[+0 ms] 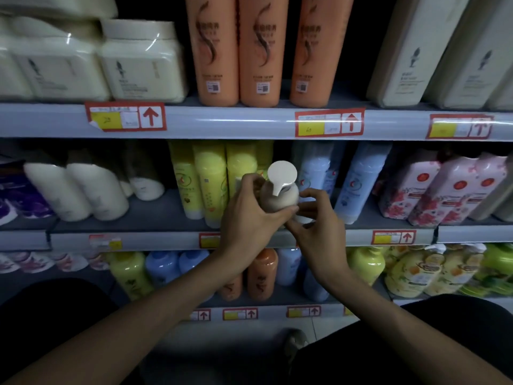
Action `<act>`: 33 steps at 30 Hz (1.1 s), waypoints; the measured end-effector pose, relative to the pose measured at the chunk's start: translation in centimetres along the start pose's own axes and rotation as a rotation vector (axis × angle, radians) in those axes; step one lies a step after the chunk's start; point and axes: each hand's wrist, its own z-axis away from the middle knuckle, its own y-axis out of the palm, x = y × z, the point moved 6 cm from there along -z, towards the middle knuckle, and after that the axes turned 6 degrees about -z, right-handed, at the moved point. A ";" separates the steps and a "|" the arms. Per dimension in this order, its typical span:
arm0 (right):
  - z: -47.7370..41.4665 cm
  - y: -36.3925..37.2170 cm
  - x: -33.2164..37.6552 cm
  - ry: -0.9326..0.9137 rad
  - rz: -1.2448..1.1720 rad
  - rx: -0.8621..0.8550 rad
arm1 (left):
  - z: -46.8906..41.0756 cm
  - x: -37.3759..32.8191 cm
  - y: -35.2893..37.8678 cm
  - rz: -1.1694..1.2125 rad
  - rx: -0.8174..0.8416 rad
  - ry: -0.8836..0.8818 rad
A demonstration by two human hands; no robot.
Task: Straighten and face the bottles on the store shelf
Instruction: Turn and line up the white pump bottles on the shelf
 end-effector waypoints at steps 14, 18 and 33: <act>1.2 1.7 4.9 -0.171 -0.082 0.201 | 0.3 -0.3 -7.0 0.299 0.067 -0.008; 1.4 5.4 5.2 0.066 -0.408 0.501 | -0.1 1.7 -10.2 0.478 0.105 -0.127; 4.0 18.0 7.0 0.168 -0.440 0.778 | 1.0 10.3 -16.3 0.554 0.048 -0.257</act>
